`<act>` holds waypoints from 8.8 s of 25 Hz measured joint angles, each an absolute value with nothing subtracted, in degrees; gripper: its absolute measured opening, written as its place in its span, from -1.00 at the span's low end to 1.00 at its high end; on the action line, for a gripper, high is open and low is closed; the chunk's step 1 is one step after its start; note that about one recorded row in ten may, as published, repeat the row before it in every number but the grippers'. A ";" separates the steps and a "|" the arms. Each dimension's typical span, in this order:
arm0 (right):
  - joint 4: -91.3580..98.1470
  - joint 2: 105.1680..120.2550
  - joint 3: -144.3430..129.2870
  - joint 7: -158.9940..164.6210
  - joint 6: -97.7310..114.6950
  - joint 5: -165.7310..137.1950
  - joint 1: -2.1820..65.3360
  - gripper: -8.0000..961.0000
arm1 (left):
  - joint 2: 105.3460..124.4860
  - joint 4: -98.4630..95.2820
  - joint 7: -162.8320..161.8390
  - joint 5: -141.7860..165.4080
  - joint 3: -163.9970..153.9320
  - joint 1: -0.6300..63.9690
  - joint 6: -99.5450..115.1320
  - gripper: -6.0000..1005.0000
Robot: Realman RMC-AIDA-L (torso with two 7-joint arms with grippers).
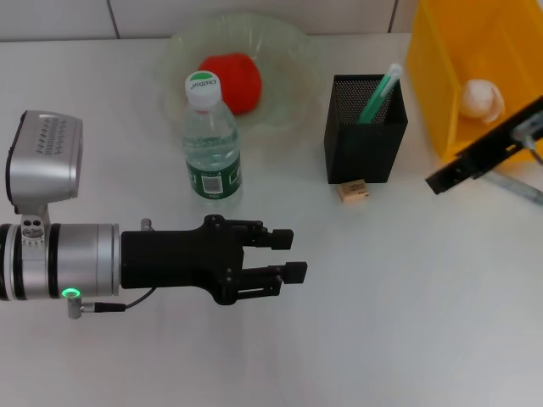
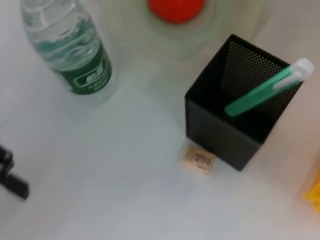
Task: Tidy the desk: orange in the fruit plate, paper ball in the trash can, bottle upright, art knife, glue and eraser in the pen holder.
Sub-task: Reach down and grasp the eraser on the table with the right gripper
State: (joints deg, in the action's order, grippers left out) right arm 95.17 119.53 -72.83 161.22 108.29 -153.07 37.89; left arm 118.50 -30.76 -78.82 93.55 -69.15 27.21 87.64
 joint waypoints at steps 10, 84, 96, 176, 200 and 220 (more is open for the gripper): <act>90.63 120.01 -83.69 169.35 91.58 -155.06 31.71 0.34 | 118.46 -30.32 -77.13 93.66 -69.68 26.77 88.37 0.08; 60.95 119.97 -92.72 169.45 56.57 -141.73 33.90 0.30 | 118.39 -30.32 -76.60 93.78 -69.70 26.83 87.97 0.10; 60.98 119.96 -93.08 169.45 56.39 -141.74 33.93 -0.02 | 118.39 -30.32 -76.55 93.78 -69.78 26.58 88.03 0.10; 58.24 119.59 -96.29 135.11 63.07 -130.67 40.04 0.11 | 118.37 -29.71 -76.95 93.35 -69.07 25.05 91.27 0.11; 54.85 119.79 -98.90 134.29 58.75 -129.63 40.95 -0.36 | 118.57 -29.70 -77.17 93.33 -69.08 25.53 91.01 0.11; 76.56 119.13 -75.50 124.34 71.47 -115.27 25.49 -0.73 | 118.50 -29.70 -76.68 93.07 -68.54 25.47 91.31 0.12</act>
State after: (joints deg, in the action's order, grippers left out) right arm 76.56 119.13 -75.50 124.34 71.47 -115.27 25.49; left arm 118.50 -29.70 -76.68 93.07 -68.54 25.47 91.31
